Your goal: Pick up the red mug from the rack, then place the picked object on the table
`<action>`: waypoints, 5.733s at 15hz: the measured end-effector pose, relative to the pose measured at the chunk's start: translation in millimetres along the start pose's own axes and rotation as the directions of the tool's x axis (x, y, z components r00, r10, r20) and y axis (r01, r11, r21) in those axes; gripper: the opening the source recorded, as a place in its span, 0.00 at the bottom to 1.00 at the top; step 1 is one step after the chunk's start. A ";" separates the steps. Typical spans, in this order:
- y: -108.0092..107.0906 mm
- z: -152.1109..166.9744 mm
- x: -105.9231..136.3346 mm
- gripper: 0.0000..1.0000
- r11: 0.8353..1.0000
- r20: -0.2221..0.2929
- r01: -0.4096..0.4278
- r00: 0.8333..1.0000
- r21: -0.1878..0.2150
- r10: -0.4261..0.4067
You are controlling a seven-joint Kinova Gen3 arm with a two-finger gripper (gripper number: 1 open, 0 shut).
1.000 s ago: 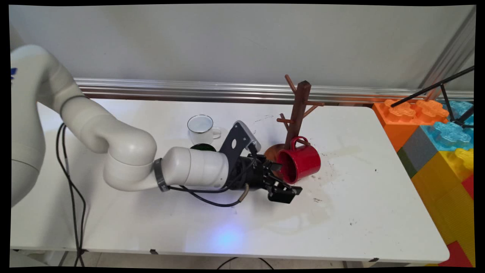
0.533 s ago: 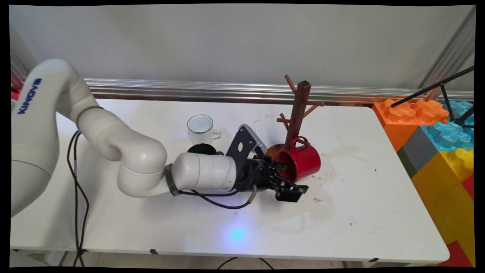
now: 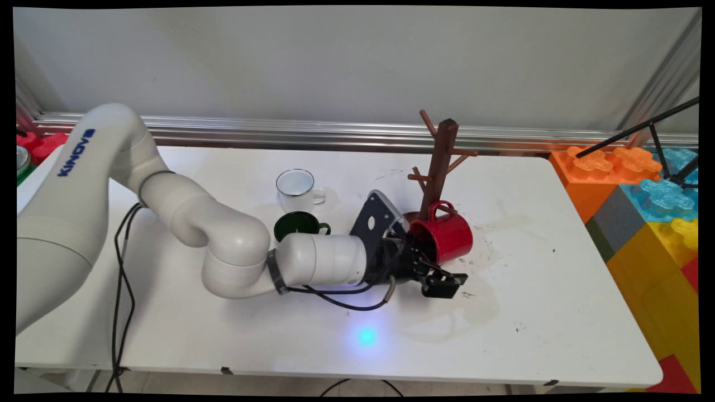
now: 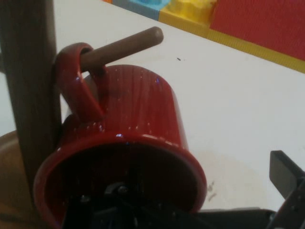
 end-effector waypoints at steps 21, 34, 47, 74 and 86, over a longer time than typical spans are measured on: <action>0.6 35.1 4.1 0.00 0.999 -0.034 -0.044 0.998 0.010 0.045; 30.0 -0.1 27.3 0.00 0.992 -0.044 -0.128 0.991 -0.018 0.127; 61.6 -42.9 53.9 0.00 0.972 -0.042 -0.217 0.976 -0.090 0.214; 50.1 -160.8 133.3 0.00 0.897 0.135 -0.415 0.891 -0.152 0.434; 2.9 -222.4 141.6 0.00 0.879 0.284 -0.469 0.835 -0.079 0.471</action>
